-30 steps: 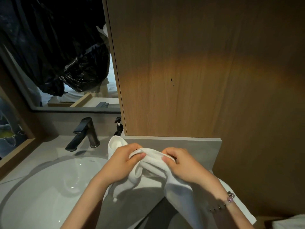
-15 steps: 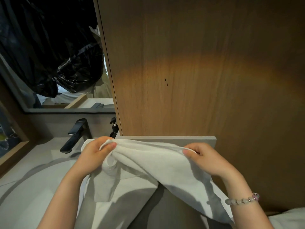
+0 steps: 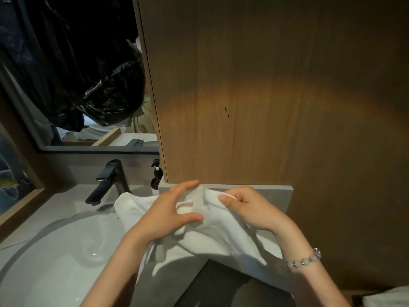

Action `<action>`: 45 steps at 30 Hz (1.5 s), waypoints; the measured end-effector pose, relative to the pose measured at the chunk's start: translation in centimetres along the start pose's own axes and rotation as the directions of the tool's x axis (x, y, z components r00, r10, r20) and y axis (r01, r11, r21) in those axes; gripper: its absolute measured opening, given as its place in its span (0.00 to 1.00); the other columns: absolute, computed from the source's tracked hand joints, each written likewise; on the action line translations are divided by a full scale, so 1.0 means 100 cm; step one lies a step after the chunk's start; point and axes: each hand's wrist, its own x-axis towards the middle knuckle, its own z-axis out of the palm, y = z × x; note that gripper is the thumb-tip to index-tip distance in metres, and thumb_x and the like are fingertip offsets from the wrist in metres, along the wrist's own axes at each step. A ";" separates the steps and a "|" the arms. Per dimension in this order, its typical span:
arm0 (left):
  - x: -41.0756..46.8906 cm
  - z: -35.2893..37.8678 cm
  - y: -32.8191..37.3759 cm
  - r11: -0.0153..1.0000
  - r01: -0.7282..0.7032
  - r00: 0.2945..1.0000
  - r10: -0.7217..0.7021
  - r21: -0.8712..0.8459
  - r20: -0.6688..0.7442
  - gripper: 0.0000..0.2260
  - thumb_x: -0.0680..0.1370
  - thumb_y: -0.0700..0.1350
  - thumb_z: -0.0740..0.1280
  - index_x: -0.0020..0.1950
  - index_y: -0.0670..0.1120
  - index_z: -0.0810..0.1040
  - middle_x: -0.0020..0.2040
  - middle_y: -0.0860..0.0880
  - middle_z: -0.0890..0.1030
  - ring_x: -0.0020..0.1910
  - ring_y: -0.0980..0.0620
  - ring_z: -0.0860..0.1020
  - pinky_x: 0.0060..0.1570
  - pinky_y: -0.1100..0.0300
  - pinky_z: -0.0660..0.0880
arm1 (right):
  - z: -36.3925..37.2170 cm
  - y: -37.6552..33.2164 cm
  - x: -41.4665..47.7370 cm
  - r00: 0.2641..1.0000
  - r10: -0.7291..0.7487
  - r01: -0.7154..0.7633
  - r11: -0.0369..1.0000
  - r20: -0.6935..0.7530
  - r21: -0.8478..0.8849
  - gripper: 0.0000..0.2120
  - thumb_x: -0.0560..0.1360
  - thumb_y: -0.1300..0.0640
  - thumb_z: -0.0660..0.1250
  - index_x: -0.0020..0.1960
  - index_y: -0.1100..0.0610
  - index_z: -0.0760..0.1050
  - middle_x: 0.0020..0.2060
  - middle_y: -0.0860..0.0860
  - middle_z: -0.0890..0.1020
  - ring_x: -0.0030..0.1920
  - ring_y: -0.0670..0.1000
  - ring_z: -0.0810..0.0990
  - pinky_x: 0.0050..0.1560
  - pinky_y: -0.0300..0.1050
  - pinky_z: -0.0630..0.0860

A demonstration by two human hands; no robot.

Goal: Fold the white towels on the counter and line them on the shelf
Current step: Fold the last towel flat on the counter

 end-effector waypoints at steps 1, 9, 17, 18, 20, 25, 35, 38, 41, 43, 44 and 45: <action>0.003 0.003 0.002 1.000 -0.003 1.000 0.003 -0.008 0.009 0.31 0.67 0.50 0.76 0.66 0.61 0.67 0.59 0.68 0.71 0.57 0.71 0.68 0.54 0.82 0.60 | 0.003 -0.001 0.001 1.000 -0.005 0.005 1.000 0.025 0.002 0.20 0.81 0.57 0.58 0.31 0.55 0.60 0.21 0.42 0.60 0.22 0.42 0.59 0.27 0.36 0.56; 0.004 0.001 -0.004 0.998 0.029 1.000 -0.029 -0.052 0.003 0.07 0.75 0.47 0.70 0.37 0.55 0.78 0.39 0.64 0.81 0.44 0.65 0.78 0.44 0.71 0.68 | -0.007 0.008 -0.006 0.995 0.069 -0.069 0.998 0.074 0.000 0.17 0.79 0.56 0.61 0.32 0.55 0.70 0.25 0.46 0.66 0.26 0.42 0.63 0.31 0.39 0.61; 0.009 0.011 0.006 0.999 0.004 0.983 0.006 -0.053 0.185 0.05 0.72 0.49 0.73 0.47 0.54 0.81 0.43 0.57 0.81 0.45 0.61 0.77 0.46 0.68 0.71 | 0.004 0.003 -0.003 0.988 0.058 -0.063 0.998 0.146 0.029 0.13 0.79 0.56 0.62 0.38 0.53 0.78 0.30 0.53 0.73 0.31 0.48 0.69 0.35 0.44 0.65; 0.008 0.011 0.005 0.999 0.009 0.985 -0.001 -0.048 0.170 0.04 0.72 0.49 0.72 0.44 0.51 0.81 0.41 0.54 0.81 0.43 0.59 0.77 0.44 0.65 0.71 | 0.003 0.003 -0.003 0.988 0.065 -0.071 0.997 0.141 0.036 0.12 0.79 0.57 0.62 0.38 0.52 0.78 0.31 0.52 0.74 0.31 0.48 0.69 0.35 0.44 0.65; 0.006 0.010 0.003 0.998 0.028 0.990 -0.020 -0.056 0.142 0.06 0.74 0.49 0.71 0.42 0.47 0.81 0.39 0.51 0.81 0.41 0.57 0.77 0.41 0.65 0.71 | -0.001 0.005 -0.006 0.988 0.080 -0.084 0.996 0.132 0.030 0.10 0.77 0.59 0.64 0.39 0.51 0.79 0.33 0.51 0.76 0.33 0.47 0.72 0.36 0.43 0.67; 0.002 0.002 -0.004 0.987 0.064 0.994 -0.049 -0.150 0.103 0.12 0.73 0.52 0.71 0.40 0.44 0.80 0.42 0.45 0.81 0.42 0.51 0.79 0.44 0.61 0.73 | -0.012 0.013 -0.014 0.993 0.120 -0.121 0.989 0.018 0.081 0.13 0.77 0.58 0.65 0.33 0.53 0.73 0.27 0.47 0.72 0.28 0.44 0.69 0.32 0.38 0.65; -0.003 0.001 -0.008 0.955 0.170 0.984 -0.178 -0.243 -0.008 0.09 0.75 0.51 0.69 0.34 0.57 0.77 0.35 0.56 0.79 0.38 0.60 0.76 0.42 0.65 0.69 | -0.005 0.022 -0.019 0.971 0.114 -0.021 0.917 -0.211 0.399 0.36 0.70 0.35 0.63 0.34 0.71 0.65 0.32 0.56 0.66 0.33 0.53 0.60 0.36 0.47 0.55; -0.006 -0.001 -0.008 0.934 0.226 0.967 -0.250 -0.278 -0.054 0.07 0.78 0.46 0.64 0.50 0.59 0.75 0.47 0.63 0.77 0.50 0.65 0.73 0.52 0.65 0.65 | -0.003 0.025 -0.019 0.959 0.148 -0.014 0.876 -0.241 0.482 0.39 0.68 0.34 0.65 0.38 0.74 0.66 0.33 0.58 0.68 0.33 0.53 0.62 0.33 0.46 0.55; -0.008 0.001 -0.007 0.876 0.308 0.942 -0.334 -0.370 -0.007 0.12 0.81 0.42 0.59 0.62 0.53 0.66 0.52 0.60 0.70 0.50 0.63 0.69 0.47 0.68 0.66 | 0.006 0.032 -0.017 0.941 0.177 -0.008 0.863 -0.289 0.506 0.42 0.66 0.32 0.66 0.48 0.74 0.70 0.35 0.62 0.73 0.40 0.53 0.69 0.42 0.48 0.63; -0.008 0.004 -0.005 0.848 0.329 0.932 -0.363 -0.416 -0.003 0.10 0.81 0.39 0.57 0.60 0.49 0.64 0.50 0.54 0.69 0.47 0.61 0.69 0.42 0.70 0.65 | 0.015 0.031 -0.015 0.916 0.227 -0.016 0.845 -0.331 0.535 0.21 0.76 0.45 0.64 0.50 0.64 0.79 0.41 0.55 0.81 0.44 0.52 0.76 0.49 0.45 0.69; -0.008 0.007 -0.003 0.849 0.330 0.929 -0.369 -0.412 -0.017 0.08 0.80 0.38 0.57 0.58 0.48 0.63 0.50 0.52 0.69 0.46 0.60 0.69 0.41 0.70 0.65 | 0.019 0.031 -0.015 0.908 0.246 -0.027 0.841 -0.338 0.540 0.12 0.79 0.53 0.62 0.51 0.59 0.80 0.44 0.52 0.82 0.47 0.49 0.78 0.50 0.43 0.71; -0.009 0.010 -0.001 0.856 0.324 0.928 -0.371 -0.402 -0.042 0.07 0.81 0.38 0.56 0.56 0.48 0.63 0.48 0.52 0.69 0.44 0.60 0.69 0.40 0.70 0.64 | 0.024 0.032 -0.014 0.903 0.264 -0.045 0.842 -0.338 0.537 0.10 0.80 0.57 0.60 0.52 0.58 0.79 0.45 0.51 0.82 0.47 0.48 0.78 0.50 0.40 0.72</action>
